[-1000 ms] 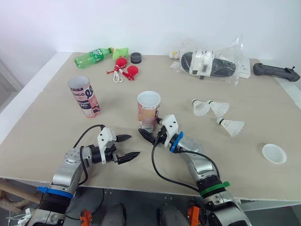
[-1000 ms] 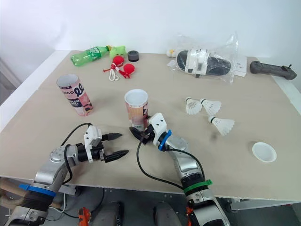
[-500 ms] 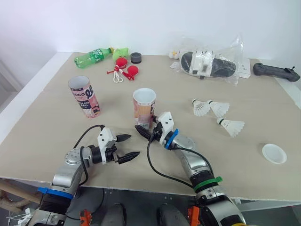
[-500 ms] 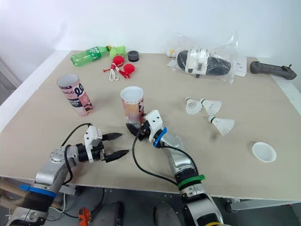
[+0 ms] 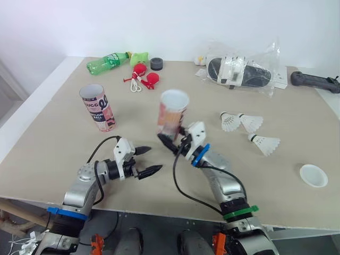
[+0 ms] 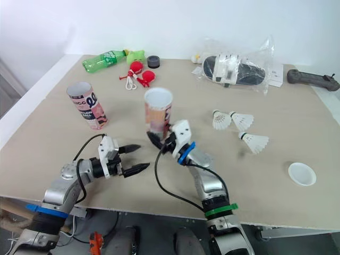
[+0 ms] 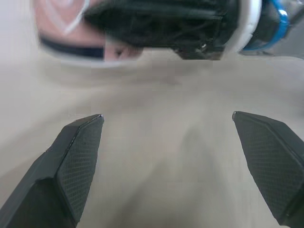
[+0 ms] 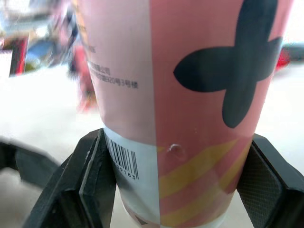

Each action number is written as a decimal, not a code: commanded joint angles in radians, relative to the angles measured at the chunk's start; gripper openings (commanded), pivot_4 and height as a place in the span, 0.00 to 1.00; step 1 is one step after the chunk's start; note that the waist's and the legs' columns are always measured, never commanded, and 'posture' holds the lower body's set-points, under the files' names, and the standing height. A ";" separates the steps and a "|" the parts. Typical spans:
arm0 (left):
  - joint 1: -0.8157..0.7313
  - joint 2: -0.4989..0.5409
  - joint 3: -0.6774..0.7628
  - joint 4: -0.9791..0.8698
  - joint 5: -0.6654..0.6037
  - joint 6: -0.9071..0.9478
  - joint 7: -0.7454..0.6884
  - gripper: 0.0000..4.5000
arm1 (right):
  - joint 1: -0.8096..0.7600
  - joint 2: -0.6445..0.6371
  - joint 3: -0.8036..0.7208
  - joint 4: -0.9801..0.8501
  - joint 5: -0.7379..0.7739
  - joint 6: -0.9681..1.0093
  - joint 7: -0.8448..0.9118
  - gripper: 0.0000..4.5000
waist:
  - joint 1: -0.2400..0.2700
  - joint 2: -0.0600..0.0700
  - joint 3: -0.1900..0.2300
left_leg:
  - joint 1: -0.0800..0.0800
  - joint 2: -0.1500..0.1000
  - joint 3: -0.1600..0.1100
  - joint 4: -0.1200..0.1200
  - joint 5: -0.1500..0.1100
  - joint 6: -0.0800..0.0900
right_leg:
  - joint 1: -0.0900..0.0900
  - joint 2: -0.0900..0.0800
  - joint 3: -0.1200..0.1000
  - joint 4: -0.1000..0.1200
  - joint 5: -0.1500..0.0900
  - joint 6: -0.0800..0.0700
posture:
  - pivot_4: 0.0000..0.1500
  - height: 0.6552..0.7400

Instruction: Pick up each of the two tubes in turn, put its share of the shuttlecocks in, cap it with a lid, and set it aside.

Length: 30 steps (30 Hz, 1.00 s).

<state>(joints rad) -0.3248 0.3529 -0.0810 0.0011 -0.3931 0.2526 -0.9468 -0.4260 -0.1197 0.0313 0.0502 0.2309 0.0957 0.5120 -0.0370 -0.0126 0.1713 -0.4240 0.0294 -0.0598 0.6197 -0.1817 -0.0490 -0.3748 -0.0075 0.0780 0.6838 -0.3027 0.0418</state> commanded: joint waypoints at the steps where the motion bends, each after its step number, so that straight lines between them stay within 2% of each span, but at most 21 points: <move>1: -0.098 -0.061 -0.003 -0.059 -0.037 0.033 0.050 1.00 | 0.043 -0.063 -0.197 -0.253 0.062 0.078 -0.145 0.69 | 0.007 0.000 0.000 | 0.000 0.000 0.000 0.000 0.000 0.000 | 0.000 0.000 0.000 0.000 0.000 0.000 | 1.00 1.00; 6: -0.237 -0.180 -0.045 -0.014 -0.046 0.068 0.077 1.00 | 0.142 -0.173 -0.441 -0.427 0.077 0.170 -0.302 0.69 | 0.015 -0.001 0.000 | -0.002 -0.003 0.000 0.001 0.000 0.000 | 0.000 -0.003 -0.001 -0.002 -0.001 0.002 | 1.00 1.00; 10: -0.349 -0.292 -0.106 0.094 -0.021 0.039 0.055 1.00 | 0.218 -0.248 -0.673 -0.419 0.055 0.180 -0.429 0.69 | 0.013 0.000 0.000 | 0.000 -0.003 0.001 -0.001 0.000 0.000 | 0.000 -0.002 0.000 -0.002 -0.001 0.002 | 1.00 1.00; 12: -0.377 -0.319 -0.121 0.127 -0.013 0.027 0.045 1.00 | 0.238 -0.262 -0.727 -0.407 0.059 0.184 -0.465 0.69 | 0.011 0.000 0.000 | 0.000 -0.003 0.001 -0.001 0.000 0.000 | 0.000 -0.002 0.000 -0.002 -0.001 0.002 | 1.00 1.00; 16: -0.458 -0.386 -0.164 0.219 0.012 0.003 0.021 1.00 | 0.302 -0.314 -0.844 -0.268 0.037 0.163 -0.505 0.69 | -0.003 0.000 0.000 | 0.002 -0.003 0.003 -0.001 0.000 0.000 | 0.001 -0.001 0.003 -0.002 -0.001 0.002 | 1.00 1.00; 21: -0.521 -0.430 -0.174 0.281 0.037 -0.018 0.019 1.00 | 0.337 -0.361 -0.913 -0.058 0.030 0.120 -0.539 0.69 | -0.007 0.001 0.000 | 0.002 -0.003 0.004 -0.001 0.000 0.000 | 0.001 -0.001 0.005 -0.002 -0.001 0.003 | 1.00 1.00; 30: -0.476 -0.410 -0.181 0.224 0.044 -0.008 0.020 1.00 | 0.278 -0.442 -0.917 0.361 0.058 -0.069 -0.519 0.69 | -0.012 0.007 0.002 | 0.005 -0.003 0.008 -0.001 -0.001 0.001 | 0.002 0.000 0.009 -0.001 -0.005 0.010 | 1.00 1.00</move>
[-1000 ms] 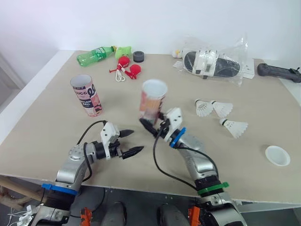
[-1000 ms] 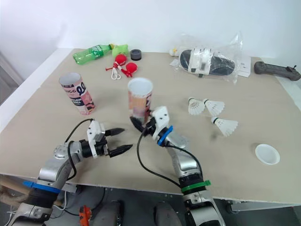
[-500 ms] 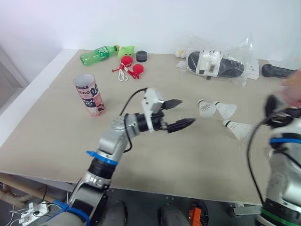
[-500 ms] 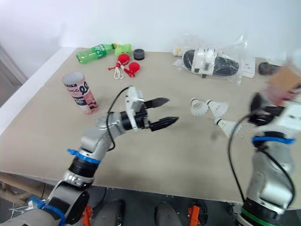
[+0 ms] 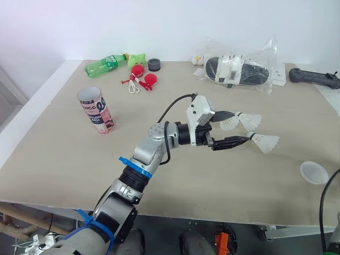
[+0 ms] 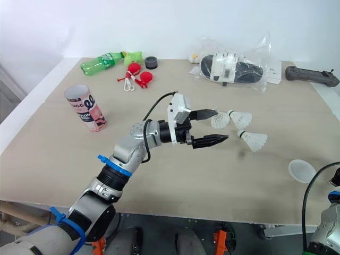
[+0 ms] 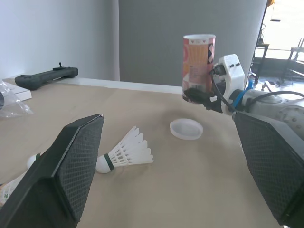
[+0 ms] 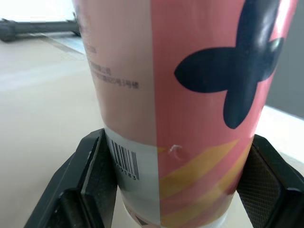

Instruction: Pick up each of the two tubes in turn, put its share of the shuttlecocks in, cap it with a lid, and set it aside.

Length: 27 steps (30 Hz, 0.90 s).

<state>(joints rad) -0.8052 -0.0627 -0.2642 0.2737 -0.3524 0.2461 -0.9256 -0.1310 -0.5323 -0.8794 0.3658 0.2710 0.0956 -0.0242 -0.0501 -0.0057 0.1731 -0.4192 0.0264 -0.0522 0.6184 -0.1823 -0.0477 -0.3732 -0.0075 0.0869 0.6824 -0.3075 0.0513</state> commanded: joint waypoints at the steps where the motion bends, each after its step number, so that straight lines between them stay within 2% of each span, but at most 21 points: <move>1: 0.011 0.009 0.003 -0.056 0.004 0.002 0.002 1.00 | -0.027 -0.032 -0.002 0.077 0.026 -0.085 0.027 0.69 | 0.001 0.000 0.000 | 0.000 0.000 0.000 0.000 0.000 0.000 | 0.000 0.000 0.000 0.000 0.000 0.000 | 1.00 1.00; 10: 0.041 0.017 0.011 -0.097 -0.005 0.019 0.030 1.00 | -0.066 -0.029 0.018 0.178 0.085 -0.148 0.053 0.69 | -0.001 -0.001 0.000 | 0.001 -0.001 0.004 0.000 0.000 0.000 | 0.001 0.000 0.007 0.000 0.000 0.003 | 1.00 1.00; 13: 0.053 0.018 0.008 -0.114 -0.008 0.028 0.035 1.00 | -0.053 -0.023 0.024 0.173 0.093 -0.155 0.053 0.99 | -0.001 -0.001 0.000 | 0.002 -0.001 0.007 0.000 0.000 0.000 | 0.001 0.000 0.011 0.000 0.000 0.004 | 1.00 1.00; 22: 0.068 0.019 0.002 -0.128 -0.011 0.041 0.032 1.00 | 0.048 0.027 0.051 0.010 0.103 -0.151 0.021 0.99 | 0.002 -0.001 0.000 | 0.002 -0.003 0.007 0.000 0.000 0.000 | 0.001 0.000 0.014 0.000 0.000 0.006 | 1.00 1.00; 27: 0.070 0.008 -0.005 -0.122 -0.014 0.041 0.025 1.00 | 0.138 0.100 0.067 -0.160 0.107 -0.121 -0.009 0.99 | 0.002 0.000 0.000 | 0.002 -0.004 0.007 0.000 0.000 0.000 | 0.001 0.000 0.015 0.000 -0.001 0.006 | 1.00 1.00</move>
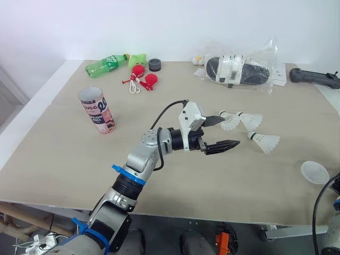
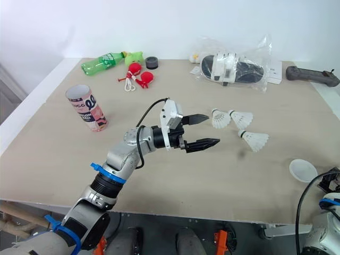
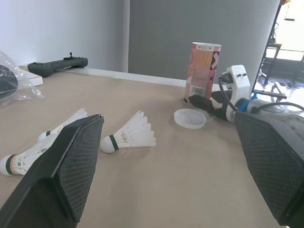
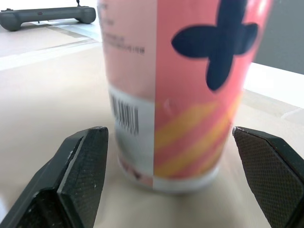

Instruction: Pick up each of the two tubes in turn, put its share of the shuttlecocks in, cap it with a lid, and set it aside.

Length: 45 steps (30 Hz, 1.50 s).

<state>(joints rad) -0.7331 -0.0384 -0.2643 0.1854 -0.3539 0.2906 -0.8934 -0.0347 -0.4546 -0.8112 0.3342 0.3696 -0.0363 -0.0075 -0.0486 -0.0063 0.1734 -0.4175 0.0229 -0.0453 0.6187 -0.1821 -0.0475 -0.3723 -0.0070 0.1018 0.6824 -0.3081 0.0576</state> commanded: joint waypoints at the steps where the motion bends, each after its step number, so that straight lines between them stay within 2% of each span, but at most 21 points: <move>1: -0.002 -0.018 -0.007 -0.034 -0.013 -0.003 -0.009 1.00 | 0.058 0.034 -0.002 -0.160 0.011 0.020 -0.032 0.99 | 0.000 0.001 0.000 | 0.000 0.000 0.000 0.000 0.000 0.000 | 0.000 0.000 0.000 0.000 0.000 0.000 | 1.00 1.00; 5: 0.010 -0.016 -0.002 -0.039 -0.009 -0.011 -0.010 1.00 | 0.127 0.058 -0.012 -0.292 0.029 0.057 -0.042 0.99 | 0.001 0.001 -0.001 | 0.000 -0.001 0.000 0.000 0.000 0.000 | 0.000 0.000 0.001 0.000 0.000 0.001 | 1.00 1.00; 7: 0.029 -0.005 0.008 -0.053 -0.003 -0.016 0.002 1.00 | 0.202 0.071 -0.001 -0.419 0.050 0.086 -0.010 0.99 | 0.001 0.002 -0.001 | 0.000 -0.001 0.000 0.000 0.000 0.000 | 0.000 0.000 0.002 0.000 0.000 0.001 | 1.00 1.00; 10: 0.084 0.035 0.033 -0.086 0.003 -0.016 0.027 1.00 | 0.368 0.073 0.040 -0.688 0.168 0.171 0.116 0.99 | 0.000 0.003 -0.002 | -0.001 -0.001 0.000 -0.001 0.000 0.001 | -0.001 0.001 0.002 0.000 -0.001 0.001 | 1.00 1.00; 14: 0.198 0.116 0.071 -0.177 -0.010 0.005 0.059 1.00 | 0.581 -0.011 0.142 -1.013 0.344 0.307 0.322 0.99 | -0.010 0.003 -0.002 | 0.001 0.003 0.000 -0.001 -0.002 0.002 | 0.000 0.003 0.003 0.000 -0.002 0.000 | 1.00 1.00; 16: 0.245 0.148 0.101 -0.227 -0.019 0.011 0.087 1.00 | 0.593 -0.083 0.185 -1.109 0.392 0.372 0.352 0.99 | -0.011 0.001 -0.001 | 0.002 0.004 0.000 -0.001 -0.002 0.002 | 0.000 0.004 0.003 0.000 -0.001 -0.001 | 1.00 1.00; 19: 0.309 0.194 0.153 -0.295 -0.020 0.007 0.134 1.00 | 0.500 -0.214 0.263 -1.200 0.464 0.472 0.360 0.99 | -0.008 -0.005 0.002 | 0.002 0.004 0.000 0.001 0.001 0.001 | 0.001 0.005 0.002 0.000 0.003 0.000 | 1.00 1.00; 23: 0.488 0.242 0.231 -0.442 -0.007 0.010 0.238 1.00 | 0.156 -0.398 0.446 -1.134 0.546 0.590 0.457 0.99 | -0.005 -0.012 0.004 | 0.001 0.004 0.001 0.004 0.004 0.000 | 0.001 0.004 0.005 -0.001 0.006 0.000 | 1.00 1.00; 25: 0.574 0.237 0.262 -0.506 0.011 -0.006 0.308 1.00 | -0.008 -0.424 0.548 -1.079 0.546 0.623 0.508 0.99 | -0.009 -0.017 0.007 | 0.001 0.005 0.003 0.004 0.004 0.000 | 0.001 0.004 0.007 -0.002 0.008 0.002 | 1.00 1.00; 29: 0.678 0.187 0.320 -0.580 0.063 -0.051 0.479 1.00 | -0.195 -0.390 0.699 -0.971 0.503 0.642 0.603 0.99 | 0.030 -0.023 0.009 | -0.007 0.007 -0.001 0.005 0.004 0.001 | -0.002 0.004 -0.002 -0.003 0.007 0.001 | 1.00 1.00; 36: 0.723 0.149 0.399 -0.598 0.145 -0.085 0.678 1.00 | -0.352 -0.308 0.835 -0.819 0.394 0.611 0.726 0.99 | 0.029 -0.024 0.009 | -0.011 0.004 0.000 0.006 0.003 0.000 | -0.002 0.000 -0.003 -0.008 0.010 -0.002 | 1.00 1.00; 40: 0.668 0.182 0.441 -0.520 0.181 -0.072 0.730 1.00 | -0.399 -0.235 0.877 -0.749 0.342 0.595 0.751 0.99 | 0.027 -0.024 0.009 | -0.010 0.005 -0.001 0.006 0.003 0.000 | -0.002 0.002 -0.004 -0.007 0.011 -0.004 | 1.00 1.00; 45: 0.585 0.216 0.477 -0.413 0.164 -0.055 0.738 1.00 | -0.408 -0.178 0.892 -0.713 0.295 0.581 0.768 0.99 | 0.026 -0.024 0.009 | -0.010 0.006 -0.001 0.006 0.004 0.000 | -0.002 0.003 -0.004 -0.007 0.013 -0.004 | 1.00 1.00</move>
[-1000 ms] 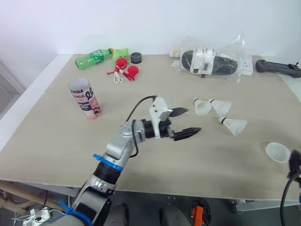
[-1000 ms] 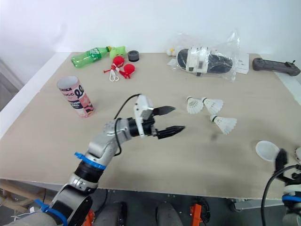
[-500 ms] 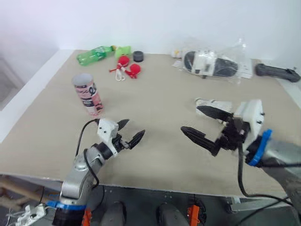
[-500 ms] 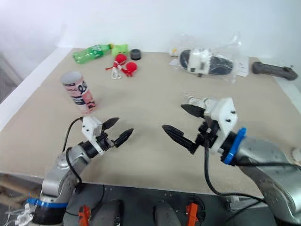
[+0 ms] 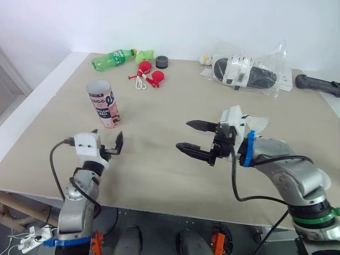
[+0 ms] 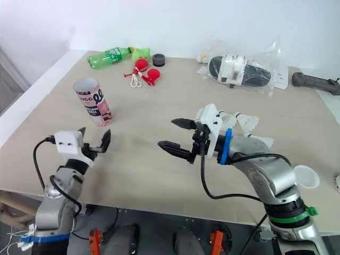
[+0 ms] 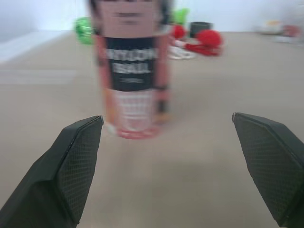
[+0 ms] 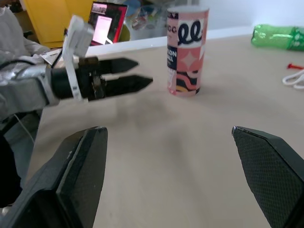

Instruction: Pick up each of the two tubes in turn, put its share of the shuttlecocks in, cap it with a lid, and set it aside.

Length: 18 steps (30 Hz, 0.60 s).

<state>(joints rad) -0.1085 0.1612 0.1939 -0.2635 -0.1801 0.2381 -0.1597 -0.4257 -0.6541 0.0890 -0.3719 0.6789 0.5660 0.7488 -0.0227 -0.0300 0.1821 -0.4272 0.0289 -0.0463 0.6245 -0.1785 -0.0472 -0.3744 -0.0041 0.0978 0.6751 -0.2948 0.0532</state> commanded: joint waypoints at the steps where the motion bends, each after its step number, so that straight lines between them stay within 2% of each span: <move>1: -0.061 0.025 0.024 0.068 -0.010 -0.005 0.001 1.00 | -0.019 0.032 -0.006 -0.004 -0.020 -0.023 0.012 0.99 | 0.000 0.000 0.000 | 0.000 0.000 0.000 0.000 0.000 0.000 | 0.000 0.000 0.000 0.000 0.000 0.000 | 1.00 1.00; 5: -0.178 0.047 0.047 0.232 -0.031 0.004 -0.006 1.00 | -0.033 0.078 0.000 -0.002 -0.048 -0.024 0.011 0.99 | 0.000 0.000 0.000 | 0.000 0.000 -0.001 0.000 0.000 0.000 | 0.000 0.001 -0.001 0.001 0.000 0.000 | 1.00 1.00; 18: -0.477 0.126 0.058 0.715 -0.022 -0.170 -0.070 1.00 | -0.016 0.118 -0.014 -0.027 -0.095 -0.026 -0.010 0.99 | -0.001 0.000 0.000 | -0.001 0.000 -0.002 0.000 0.000 0.000 | -0.001 0.000 -0.003 0.002 0.001 -0.001 | 1.00 1.00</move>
<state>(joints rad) -0.5513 0.2694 0.2361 0.4182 -0.1975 0.1074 -0.2176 -0.4389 -0.5408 0.1038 -0.3579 0.5855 0.5572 0.7463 -0.0235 -0.0302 0.1821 -0.4282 0.0282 -0.0482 0.6244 -0.1782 -0.0476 -0.3755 -0.0043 0.0952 0.6772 -0.2943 0.0524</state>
